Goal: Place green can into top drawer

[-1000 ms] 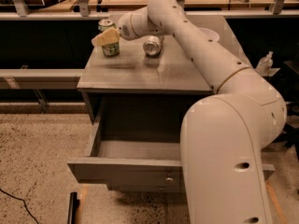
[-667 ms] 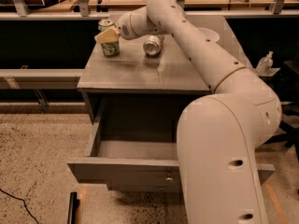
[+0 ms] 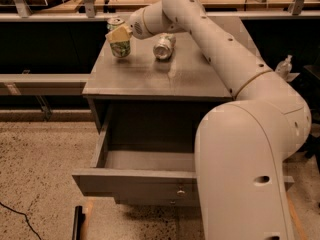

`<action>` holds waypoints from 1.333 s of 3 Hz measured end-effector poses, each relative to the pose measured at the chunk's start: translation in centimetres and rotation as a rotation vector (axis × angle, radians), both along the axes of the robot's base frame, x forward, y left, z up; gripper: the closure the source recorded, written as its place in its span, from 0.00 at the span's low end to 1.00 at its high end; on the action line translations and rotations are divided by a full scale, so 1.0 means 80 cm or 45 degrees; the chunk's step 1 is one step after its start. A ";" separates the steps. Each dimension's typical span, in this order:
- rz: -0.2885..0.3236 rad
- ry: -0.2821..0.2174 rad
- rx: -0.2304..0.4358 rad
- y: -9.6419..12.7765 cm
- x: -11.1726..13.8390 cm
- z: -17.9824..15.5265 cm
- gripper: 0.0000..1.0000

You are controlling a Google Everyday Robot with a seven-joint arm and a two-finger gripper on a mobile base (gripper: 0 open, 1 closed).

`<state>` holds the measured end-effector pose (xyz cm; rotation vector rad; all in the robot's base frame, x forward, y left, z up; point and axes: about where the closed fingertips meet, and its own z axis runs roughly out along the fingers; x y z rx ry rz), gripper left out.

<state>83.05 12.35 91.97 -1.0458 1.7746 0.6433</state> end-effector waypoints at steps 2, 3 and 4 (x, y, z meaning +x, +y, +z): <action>0.044 0.000 -0.039 -0.042 -0.051 0.040 1.00; 0.030 -0.007 -0.047 -0.076 -0.099 0.063 1.00; 0.038 0.001 -0.033 -0.106 -0.161 0.066 1.00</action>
Offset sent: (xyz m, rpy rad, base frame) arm -0.0789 -0.0671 0.0544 -0.0625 -0.0024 0.0421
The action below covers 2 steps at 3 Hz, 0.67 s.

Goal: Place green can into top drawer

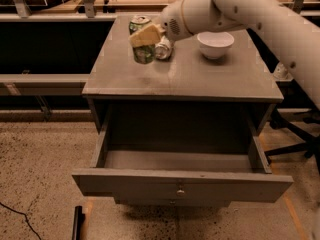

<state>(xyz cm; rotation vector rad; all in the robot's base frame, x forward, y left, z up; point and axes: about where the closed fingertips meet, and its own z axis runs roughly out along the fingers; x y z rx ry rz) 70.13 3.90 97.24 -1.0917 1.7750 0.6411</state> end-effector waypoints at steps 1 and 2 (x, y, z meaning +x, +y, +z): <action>-0.030 0.039 -0.011 -0.030 -0.013 -0.021 1.00; -0.037 0.049 -0.014 -0.028 -0.016 -0.023 1.00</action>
Offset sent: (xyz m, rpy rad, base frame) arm -0.0120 -0.0258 -0.0197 -0.0106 0.0351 -0.0240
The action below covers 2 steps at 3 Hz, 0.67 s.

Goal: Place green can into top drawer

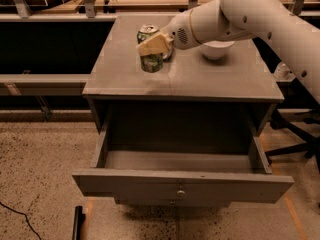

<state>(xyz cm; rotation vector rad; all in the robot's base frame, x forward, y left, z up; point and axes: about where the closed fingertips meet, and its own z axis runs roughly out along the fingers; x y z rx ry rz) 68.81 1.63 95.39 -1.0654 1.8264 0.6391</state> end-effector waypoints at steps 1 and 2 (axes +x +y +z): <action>-0.001 0.000 0.000 0.000 0.000 0.000 1.00; -0.067 0.030 -0.005 -0.012 -0.023 0.002 1.00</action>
Offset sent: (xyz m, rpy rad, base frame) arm -0.1091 -0.0609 0.0117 -0.0206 0.1314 -0.3052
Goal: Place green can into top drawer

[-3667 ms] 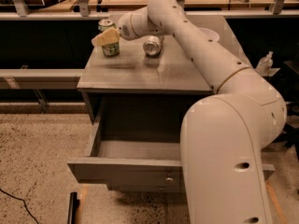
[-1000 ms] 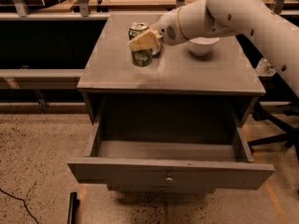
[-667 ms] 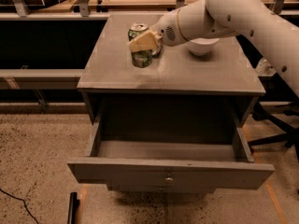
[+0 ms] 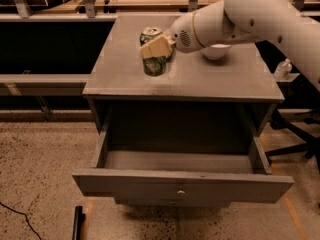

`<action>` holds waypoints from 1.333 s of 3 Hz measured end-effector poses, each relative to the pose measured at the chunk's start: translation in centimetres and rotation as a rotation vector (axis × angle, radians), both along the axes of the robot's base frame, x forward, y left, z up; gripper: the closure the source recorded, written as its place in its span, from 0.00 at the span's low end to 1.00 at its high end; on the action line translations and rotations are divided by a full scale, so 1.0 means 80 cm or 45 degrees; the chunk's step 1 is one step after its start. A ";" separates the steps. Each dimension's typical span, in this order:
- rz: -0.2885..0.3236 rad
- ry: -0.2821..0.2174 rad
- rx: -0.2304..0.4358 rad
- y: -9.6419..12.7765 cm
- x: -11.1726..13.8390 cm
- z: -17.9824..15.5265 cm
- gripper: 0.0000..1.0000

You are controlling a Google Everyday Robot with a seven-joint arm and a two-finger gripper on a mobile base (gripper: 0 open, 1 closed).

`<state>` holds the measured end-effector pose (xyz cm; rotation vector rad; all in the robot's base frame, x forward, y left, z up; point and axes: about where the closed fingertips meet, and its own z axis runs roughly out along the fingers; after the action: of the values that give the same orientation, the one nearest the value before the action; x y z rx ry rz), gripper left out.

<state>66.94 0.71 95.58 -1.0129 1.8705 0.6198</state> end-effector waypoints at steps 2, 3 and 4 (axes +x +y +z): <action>-0.275 0.138 0.013 -0.048 -0.115 -0.005 1.00; -0.344 0.145 0.055 -0.063 -0.158 -0.025 1.00; -0.320 0.074 0.044 -0.063 -0.186 -0.053 1.00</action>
Offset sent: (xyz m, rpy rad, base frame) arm -0.1505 -0.0678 -0.0187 0.0362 0.1687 -0.3348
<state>52.03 -4.31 91.33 -0.7287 1.9915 0.5344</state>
